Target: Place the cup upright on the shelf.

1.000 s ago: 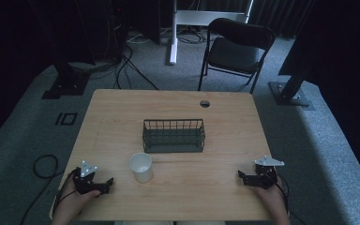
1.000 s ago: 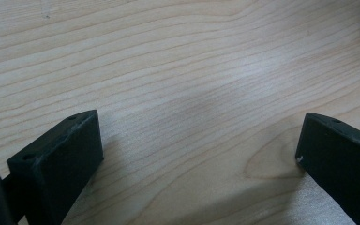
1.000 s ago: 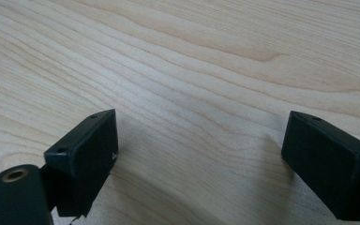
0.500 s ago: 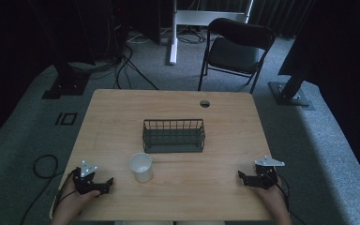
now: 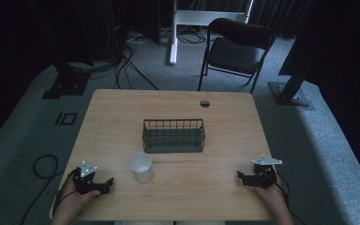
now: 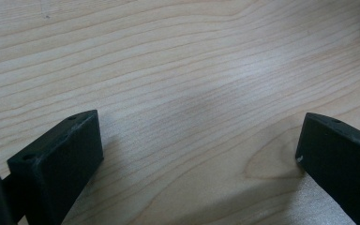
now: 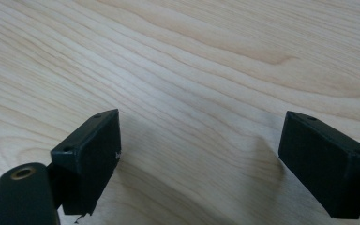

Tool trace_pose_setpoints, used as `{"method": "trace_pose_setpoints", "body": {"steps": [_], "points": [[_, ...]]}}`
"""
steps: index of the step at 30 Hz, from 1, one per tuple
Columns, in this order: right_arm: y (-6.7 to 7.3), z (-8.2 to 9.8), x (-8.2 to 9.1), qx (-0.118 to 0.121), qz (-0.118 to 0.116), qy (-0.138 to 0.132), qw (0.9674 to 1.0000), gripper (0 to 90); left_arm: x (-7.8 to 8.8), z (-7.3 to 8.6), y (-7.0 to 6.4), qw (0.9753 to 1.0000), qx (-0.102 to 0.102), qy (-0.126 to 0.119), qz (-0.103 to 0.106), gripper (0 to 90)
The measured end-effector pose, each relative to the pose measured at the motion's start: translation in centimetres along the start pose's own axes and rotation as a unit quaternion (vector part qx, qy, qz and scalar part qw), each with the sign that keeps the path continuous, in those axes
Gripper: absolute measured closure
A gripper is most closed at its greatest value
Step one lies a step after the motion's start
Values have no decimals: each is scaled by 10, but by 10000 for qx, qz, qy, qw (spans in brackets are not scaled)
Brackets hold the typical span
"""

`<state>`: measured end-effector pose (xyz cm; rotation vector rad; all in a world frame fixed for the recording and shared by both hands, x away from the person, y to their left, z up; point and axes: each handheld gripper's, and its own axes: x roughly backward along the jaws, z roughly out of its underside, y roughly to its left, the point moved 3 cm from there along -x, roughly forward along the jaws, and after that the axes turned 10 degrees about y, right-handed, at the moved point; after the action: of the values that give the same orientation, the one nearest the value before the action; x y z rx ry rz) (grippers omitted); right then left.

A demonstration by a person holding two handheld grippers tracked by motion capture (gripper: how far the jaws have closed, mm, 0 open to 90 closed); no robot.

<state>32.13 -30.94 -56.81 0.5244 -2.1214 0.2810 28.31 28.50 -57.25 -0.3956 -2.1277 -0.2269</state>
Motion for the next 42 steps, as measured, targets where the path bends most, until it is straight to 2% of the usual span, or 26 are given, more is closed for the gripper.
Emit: {"method": "trace_pose_setpoints", "body": {"steps": [9, 15, 25, 26, 42], "points": [[6, -5, 6, 11, -225, -175, 9996, 129, 0, 0, 0, 10000, 0, 1, 0, 12], [11, -10, 10, 66, -287, -272, 9992, 130, 0, 0, 0, 10000, -2, 3, -1, 12], [26, -24, 14, 275, -443, -410, 9978, 130, 0, 0, 0, 10000, -3, 4, -1, 12], [29, -26, 14, 307, -512, -417, 9973, 130, 0, 0, 0, 10000, -3, 5, 0, 12], [58, -48, 20, 640, -770, -656, 9928, 132, 0, 0, 0, 10000, -2, 3, -1, 12]]}}
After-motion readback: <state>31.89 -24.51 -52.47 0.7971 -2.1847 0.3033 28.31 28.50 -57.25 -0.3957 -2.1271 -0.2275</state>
